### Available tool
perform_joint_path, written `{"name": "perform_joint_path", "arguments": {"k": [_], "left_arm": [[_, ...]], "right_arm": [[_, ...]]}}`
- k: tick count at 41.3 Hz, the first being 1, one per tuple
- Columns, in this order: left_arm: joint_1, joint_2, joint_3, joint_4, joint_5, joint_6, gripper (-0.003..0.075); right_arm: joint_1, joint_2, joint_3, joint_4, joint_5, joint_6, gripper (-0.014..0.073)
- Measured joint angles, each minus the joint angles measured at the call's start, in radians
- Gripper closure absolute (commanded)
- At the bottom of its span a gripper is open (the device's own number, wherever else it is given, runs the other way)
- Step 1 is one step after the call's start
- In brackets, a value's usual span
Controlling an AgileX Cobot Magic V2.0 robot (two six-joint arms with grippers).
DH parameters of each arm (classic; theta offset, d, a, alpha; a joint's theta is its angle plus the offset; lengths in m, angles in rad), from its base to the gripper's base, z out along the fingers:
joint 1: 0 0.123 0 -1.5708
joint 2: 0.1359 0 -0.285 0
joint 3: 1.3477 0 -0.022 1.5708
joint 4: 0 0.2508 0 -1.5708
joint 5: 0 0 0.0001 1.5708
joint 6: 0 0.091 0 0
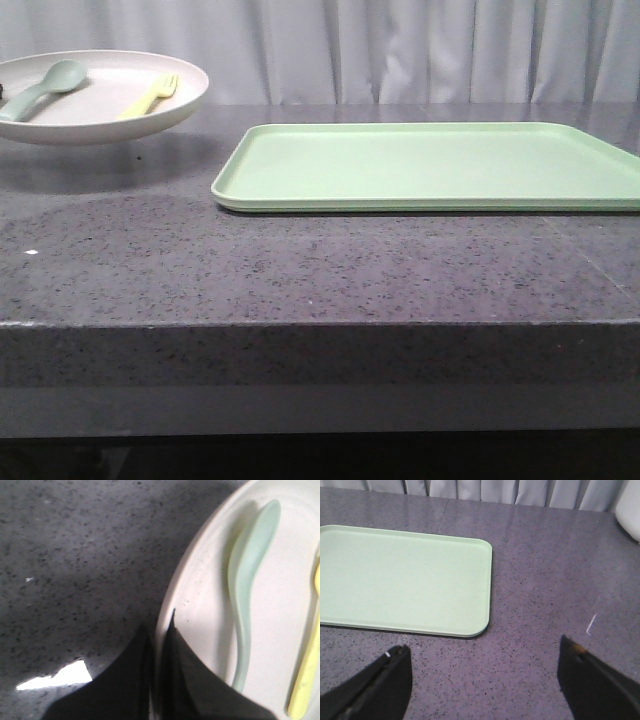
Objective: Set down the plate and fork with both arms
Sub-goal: 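Lift the cream plate with the left gripper and carry it over the tray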
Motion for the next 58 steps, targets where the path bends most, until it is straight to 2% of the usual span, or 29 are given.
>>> {"name": "perform_joint_path", "arguments": {"k": [12,23,36,45,58], "left_arm": [[-0.12,0.0,0.0,-0.016,-0.002,-0.055,0.0738],[-0.319,0.0,0.0,-0.019,-0.002,-0.106,0.0738],[-0.522,0.0,-0.003,-0.025,-0.121,-0.186,0.0738],[-0.557,0.018,-0.08,-0.025,-0.145,-0.264,0.0738],[-0.563,0.184,-0.29,-0.014,-0.087,-0.387,0.0738]], "right_arm": [[0.0,0.0,0.0,0.0,0.0,0.0,-0.002],[0.0,0.0,0.0,0.0,0.0,0.0,-0.002],[0.0,0.0,0.0,0.0,0.0,0.0,-0.002],[0.0,0.0,0.0,0.0,0.0,0.0,-0.002],[0.0,0.0,0.0,0.0,0.0,0.0,-0.002]]}}
